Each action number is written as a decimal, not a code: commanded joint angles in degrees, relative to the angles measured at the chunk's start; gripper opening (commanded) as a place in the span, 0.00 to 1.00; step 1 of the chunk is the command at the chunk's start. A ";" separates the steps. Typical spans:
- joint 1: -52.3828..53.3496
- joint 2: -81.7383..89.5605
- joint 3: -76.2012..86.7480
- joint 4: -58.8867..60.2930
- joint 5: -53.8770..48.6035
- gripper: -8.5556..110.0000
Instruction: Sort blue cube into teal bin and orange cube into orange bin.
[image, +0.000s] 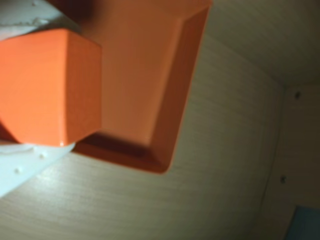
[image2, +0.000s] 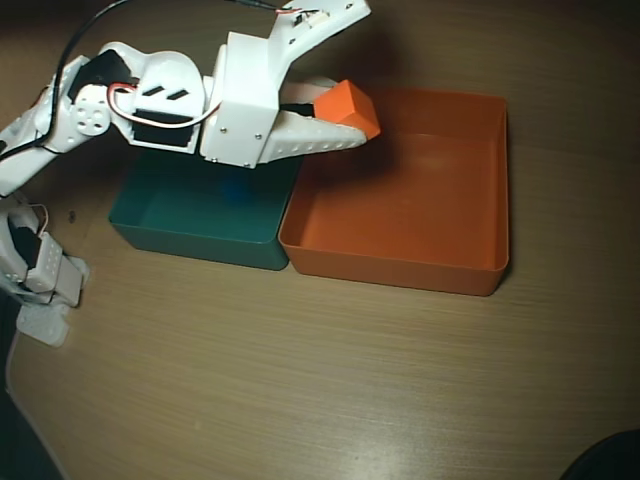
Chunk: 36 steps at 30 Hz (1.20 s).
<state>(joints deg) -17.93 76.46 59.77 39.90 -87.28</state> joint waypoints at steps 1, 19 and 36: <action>-0.44 -2.37 -10.02 0.09 0.44 0.02; -3.16 -34.45 -34.72 0.09 -0.35 0.02; -3.87 -37.79 -34.63 -0.18 0.26 0.32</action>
<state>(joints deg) -22.24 37.00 29.88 39.90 -87.28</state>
